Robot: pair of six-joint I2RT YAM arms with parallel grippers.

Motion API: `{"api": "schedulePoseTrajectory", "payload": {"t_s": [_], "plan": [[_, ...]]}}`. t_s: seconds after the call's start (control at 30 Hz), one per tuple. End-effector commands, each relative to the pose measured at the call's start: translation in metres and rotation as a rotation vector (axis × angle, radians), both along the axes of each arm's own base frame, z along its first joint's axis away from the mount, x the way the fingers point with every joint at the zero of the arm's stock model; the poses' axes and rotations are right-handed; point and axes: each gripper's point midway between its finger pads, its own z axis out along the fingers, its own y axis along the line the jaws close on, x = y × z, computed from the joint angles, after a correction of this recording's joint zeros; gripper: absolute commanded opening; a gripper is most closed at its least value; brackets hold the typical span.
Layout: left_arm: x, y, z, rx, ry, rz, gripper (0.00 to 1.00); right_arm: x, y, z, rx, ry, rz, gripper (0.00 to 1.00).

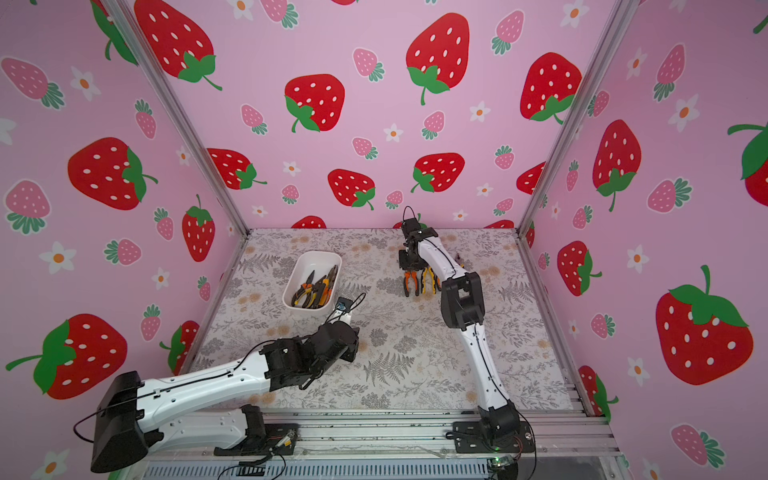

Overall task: Take the pliers out of the storage box
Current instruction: Place the pliers at the center of the board.

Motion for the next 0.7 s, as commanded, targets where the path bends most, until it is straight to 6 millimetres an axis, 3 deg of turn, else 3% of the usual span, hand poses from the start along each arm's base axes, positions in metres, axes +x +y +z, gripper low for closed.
{"api": "schedulePoseTrajectory", "payload": {"t_s": [0.0,0.67], "plan": [[0.0007,0.0027,-0.0007,-0.004,0.002,0.01,0.36,-0.001,-0.008,-0.0108,-0.019,0.028,-0.005,0.36],[0.0013,0.0066,-0.002,0.002,0.005,0.019,0.36,0.0068,-0.0101,-0.0043,-0.017,-0.008,-0.025,0.28]]}}
